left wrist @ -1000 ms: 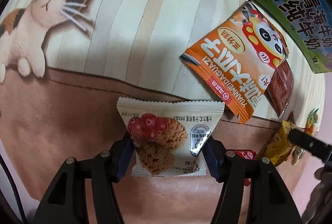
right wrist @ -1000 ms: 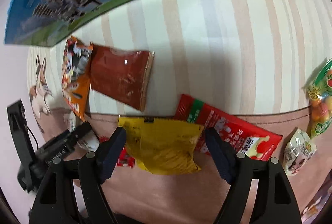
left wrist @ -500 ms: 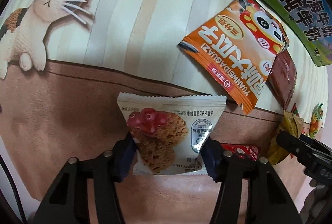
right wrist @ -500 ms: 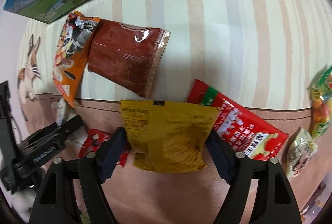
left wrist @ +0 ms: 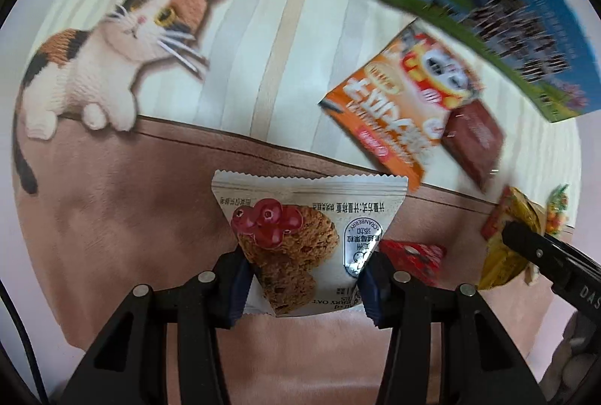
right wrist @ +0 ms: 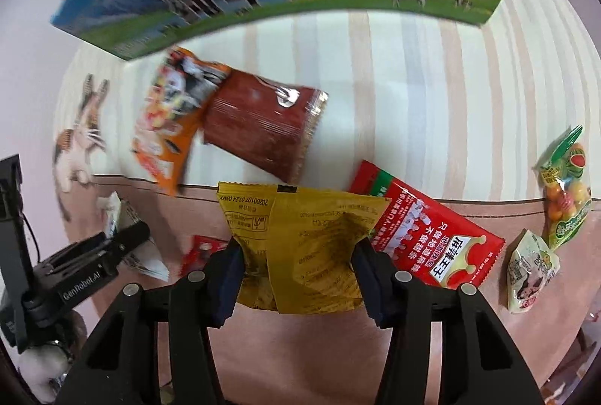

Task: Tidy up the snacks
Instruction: 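Carry both packets over the box and lower them inside, then open both tools and lift them away from the box, then grasp the panda snack bag with left tool while right tool grasps the red spicy strip packet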

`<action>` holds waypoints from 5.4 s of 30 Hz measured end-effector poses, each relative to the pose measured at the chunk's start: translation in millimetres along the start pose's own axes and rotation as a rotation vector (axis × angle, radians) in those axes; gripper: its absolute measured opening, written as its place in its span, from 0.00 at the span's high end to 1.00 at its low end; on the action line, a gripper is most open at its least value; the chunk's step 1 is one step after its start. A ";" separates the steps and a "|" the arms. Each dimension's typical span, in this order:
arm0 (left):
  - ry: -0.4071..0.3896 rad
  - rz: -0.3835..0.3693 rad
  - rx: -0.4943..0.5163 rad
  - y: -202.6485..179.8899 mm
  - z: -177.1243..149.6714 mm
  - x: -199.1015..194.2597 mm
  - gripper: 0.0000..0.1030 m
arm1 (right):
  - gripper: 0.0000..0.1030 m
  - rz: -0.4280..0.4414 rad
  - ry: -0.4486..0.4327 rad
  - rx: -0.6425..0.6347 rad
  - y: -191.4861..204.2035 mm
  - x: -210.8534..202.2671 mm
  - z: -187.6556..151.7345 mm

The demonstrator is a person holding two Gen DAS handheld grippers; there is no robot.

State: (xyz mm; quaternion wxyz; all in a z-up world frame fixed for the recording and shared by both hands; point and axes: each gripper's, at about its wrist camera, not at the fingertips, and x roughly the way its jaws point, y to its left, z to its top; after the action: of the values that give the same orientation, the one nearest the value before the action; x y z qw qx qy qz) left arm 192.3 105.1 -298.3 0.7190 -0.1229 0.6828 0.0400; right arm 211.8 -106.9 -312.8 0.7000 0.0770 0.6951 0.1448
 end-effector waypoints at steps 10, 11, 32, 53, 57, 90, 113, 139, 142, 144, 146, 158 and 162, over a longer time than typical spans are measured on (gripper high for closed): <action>-0.204 -0.163 0.077 -23.7 22.4 -146.1 0.56 | 0.46 0.193 -0.129 -0.028 20.2 -107.4 15.2; -0.229 -0.147 0.107 -25.2 28.0 -158.6 0.56 | 0.46 0.208 -0.156 -0.034 24.5 -122.6 21.3; -0.026 -0.213 0.221 -150.1 222.8 -121.8 0.55 | 0.46 -0.020 -0.249 -0.072 -18.5 -173.4 193.6; 0.092 -0.140 0.221 -157.9 245.3 -62.6 0.14 | 0.07 -0.109 -0.040 -0.085 -55.1 -107.8 219.0; 0.024 -0.104 0.224 -150.6 243.8 -78.7 0.14 | 0.07 -0.122 -0.062 -0.070 -52.2 -117.3 215.8; -0.509 0.017 0.281 -119.2 78.5 -212.7 0.14 | 0.07 -0.086 -0.508 -0.070 -1.3 -240.2 63.7; -0.050 0.227 0.367 -57.2 35.8 -16.6 0.14 | 0.07 -0.437 0.182 -0.482 -33.9 35.4 2.3; 0.069 0.094 0.334 -52.0 76.4 10.3 0.39 | 0.36 -0.187 0.060 0.107 -111.8 16.3 -2.9; 0.097 0.071 0.205 -18.8 57.9 12.9 0.39 | 0.37 -0.131 0.059 0.173 -122.7 14.1 -19.5; 0.112 0.069 0.141 0.0 42.4 15.5 0.39 | 0.37 -0.089 0.079 0.202 -130.9 15.6 -30.3; 0.132 0.067 0.116 11.6 31.7 21.3 0.39 | 0.38 -0.046 0.106 0.219 -135.0 15.6 -40.7; 0.175 0.034 0.087 28.2 28.4 50.2 0.38 | 0.37 -0.007 0.126 0.244 -120.8 8.4 -25.1; 0.165 0.025 0.071 36.0 36.6 53.3 0.38 | 0.36 -0.053 0.116 0.242 -115.7 9.5 -15.6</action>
State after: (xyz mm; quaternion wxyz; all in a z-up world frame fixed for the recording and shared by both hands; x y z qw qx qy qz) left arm 223.3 142.4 -354.2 0.6637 -0.0917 0.7422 0.0146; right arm 207.2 -214.8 -358.0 0.6479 0.1343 0.7484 0.0456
